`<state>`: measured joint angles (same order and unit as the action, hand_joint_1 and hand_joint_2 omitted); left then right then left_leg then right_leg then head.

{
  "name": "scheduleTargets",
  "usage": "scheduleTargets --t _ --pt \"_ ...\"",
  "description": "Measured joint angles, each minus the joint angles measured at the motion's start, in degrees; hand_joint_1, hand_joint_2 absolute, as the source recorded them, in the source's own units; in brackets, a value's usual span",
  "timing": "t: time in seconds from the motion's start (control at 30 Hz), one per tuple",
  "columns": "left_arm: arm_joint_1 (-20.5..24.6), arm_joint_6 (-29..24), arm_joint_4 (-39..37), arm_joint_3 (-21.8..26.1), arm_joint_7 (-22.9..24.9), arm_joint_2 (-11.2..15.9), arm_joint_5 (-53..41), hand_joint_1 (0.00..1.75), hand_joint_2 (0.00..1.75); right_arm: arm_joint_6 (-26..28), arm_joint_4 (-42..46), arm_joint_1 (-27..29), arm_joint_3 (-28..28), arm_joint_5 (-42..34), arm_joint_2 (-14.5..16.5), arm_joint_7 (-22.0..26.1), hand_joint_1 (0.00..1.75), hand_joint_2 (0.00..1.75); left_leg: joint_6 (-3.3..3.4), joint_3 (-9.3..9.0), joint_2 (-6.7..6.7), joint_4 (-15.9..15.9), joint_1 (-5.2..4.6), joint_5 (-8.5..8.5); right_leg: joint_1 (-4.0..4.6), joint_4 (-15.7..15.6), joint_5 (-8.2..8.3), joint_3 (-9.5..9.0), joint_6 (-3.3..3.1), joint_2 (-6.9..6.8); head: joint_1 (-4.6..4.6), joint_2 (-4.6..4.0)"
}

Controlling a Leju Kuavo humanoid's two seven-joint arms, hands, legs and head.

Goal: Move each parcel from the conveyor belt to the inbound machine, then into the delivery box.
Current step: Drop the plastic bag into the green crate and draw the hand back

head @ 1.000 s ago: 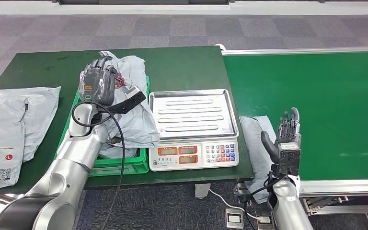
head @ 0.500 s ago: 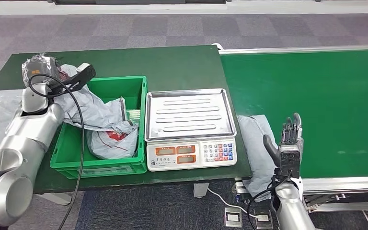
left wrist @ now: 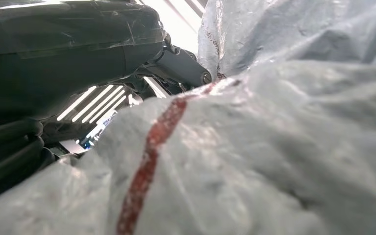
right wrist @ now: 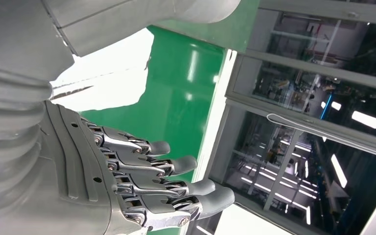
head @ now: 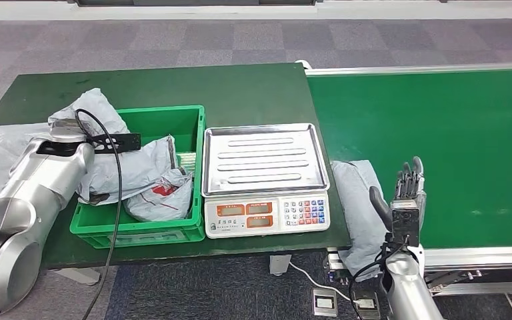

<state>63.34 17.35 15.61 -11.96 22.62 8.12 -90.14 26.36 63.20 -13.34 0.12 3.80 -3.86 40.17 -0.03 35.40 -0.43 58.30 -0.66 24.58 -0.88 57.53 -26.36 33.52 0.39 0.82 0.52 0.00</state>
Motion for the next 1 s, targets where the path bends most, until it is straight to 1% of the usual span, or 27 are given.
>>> scheduleTargets --t 0.07,0.1,0.13,0.3,0.37,0.4,0.53,0.6,0.67,0.77,0.87,0.93,1.0 --pt "0.03 -0.01 -0.27 -0.49 0.0 -0.03 0.0 0.23 1.75 0.0 -0.01 0.0 -0.01 0.0 -0.09 -0.01 0.0 1.75 0.0 0.0 -0.01 0.0 0.0 0.0 0.0 0.0 0.0 0.0 0.0 0.0 0.0 0.0" --pt "0.05 0.22 -0.39 -0.69 0.01 -0.04 0.0 0.03 1.75 0.0 -0.02 0.0 -0.02 0.01 -0.12 -0.01 0.0 1.75 0.0 0.0 -0.01 0.0 0.0 0.0 0.0 0.0 0.0 0.0 0.0 -0.01 0.0 0.0" --pt "0.07 0.77 -0.49 -0.86 0.03 -0.06 0.0 0.0 1.75 0.0 -0.02 0.0 -0.02 0.01 -0.13 -0.01 0.0 1.75 0.0 0.0 -0.01 0.0 0.0 0.0 0.01 0.0 0.0 0.0 0.0 -0.01 0.0 0.0" --pt "0.24 4.19 -0.76 -1.44 0.36 -0.16 0.01 0.0 1.75 0.01 -0.03 0.05 -0.07 0.25 -0.12 0.0 0.0 1.75 0.0 -0.01 0.01 0.0 0.01 0.0 0.01 0.0 0.0 0.0 0.0 -0.01 0.0 0.0" --pt "0.21 3.27 -0.76 -1.76 -1.18 -0.36 0.43 0.0 1.75 0.11 -0.03 0.09 -0.11 0.3 -0.11 0.0 0.0 1.75 0.0 -0.03 0.0 0.0 0.0 -0.01 0.0 0.0 0.0 0.01 0.0 -0.01 0.0 0.0" --pt "0.1 1.45 -0.65 -1.82 -3.05 -0.55 0.99 0.0 1.75 0.2 -0.02 0.17 -0.18 0.31 -0.12 0.0 0.0 1.75 0.0 -0.04 -0.01 0.0 0.0 -0.01 0.0 0.0 0.0 0.0 0.0 -0.02 0.0 0.0" --pt "-0.73 -14.68 0.21 -1.81 -13.39 -2.4 4.21 0.0 0.0 -0.16 0.03 0.79 -0.71 0.75 -0.25 0.0 0.0 1.75 0.04 -0.01 -0.41 0.01 0.0 -0.04 -0.01 -0.01 -0.03 -0.12 0.0 -0.44 -0.01 0.0" --pt "-1.55 -20.41 0.86 -1.78 -17.52 -3.82 6.36 0.0 0.0 -0.87 0.09 0.9 -1.04 1.49 -0.26 0.01 0.0 1.75 0.05 -0.01 -0.52 0.01 -0.04 -0.04 -0.05 -0.01 -0.05 -0.17 0.01 -0.53 -0.01 0.0" --pt "-3.0 -26.84 2.14 -1.51 -22.96 -5.1 9.9 0.0 0.0 -1.39 0.23 1.23 -1.63 2.1 -0.25 0.0 0.0 1.75 0.06 0.0 -0.5 0.02 -0.08 -0.04 -0.09 -0.02 -0.04 -0.16 0.03 -0.52 -0.01 0.0" --pt "-5.03 -38.3 4.98 -0.65 -32.75 -6.88 17.15 0.0 0.0 -1.86 0.66 2.02 -2.5 2.75 -0.23 0.0 0.0 1.75 0.07 0.01 -0.45 0.03 -0.11 -0.03 -0.11 -0.04 -0.03 -0.13 0.04 -0.5 -0.01 0.0" --pt "-7.46 -48.91 10.48 0.23 -42.15 -8.67 26.9 0.0 0.0 -2.26 0.88 2.34 -3.31 3.28 -0.13 0.0 0.0 1.75 0.08 0.01 -0.44 0.02 -0.12 -0.01 -0.11 -0.05 -0.04 -0.13 0.06 -0.5 -0.01 0.0" --pt "-9.49 -53.39 14.87 0.35 -45.92 -9.54 32.63 0.0 0.0 -2.36 0.89 2.35 -3.66 3.39 -0.09 0.0 0.0 1.75 0.09 0.01 -0.44 0.02 -0.12 0.0 -0.11 -0.05 -0.06 -0.13 0.08 -0.5 -0.01 0.0" --pt "-11.58 -55.79 18.84 0.31 -47.59 -10.14 36.65 0.0 0.0 -2.43 0.89 2.41 -3.86 3.43 -0.08 0.0 0.0 1.75 0.09 0.0 -0.43 0.01 -0.12 0.01 -0.1 -0.04 -0.07 -0.12 0.07 -0.49 -0.01 0.0"
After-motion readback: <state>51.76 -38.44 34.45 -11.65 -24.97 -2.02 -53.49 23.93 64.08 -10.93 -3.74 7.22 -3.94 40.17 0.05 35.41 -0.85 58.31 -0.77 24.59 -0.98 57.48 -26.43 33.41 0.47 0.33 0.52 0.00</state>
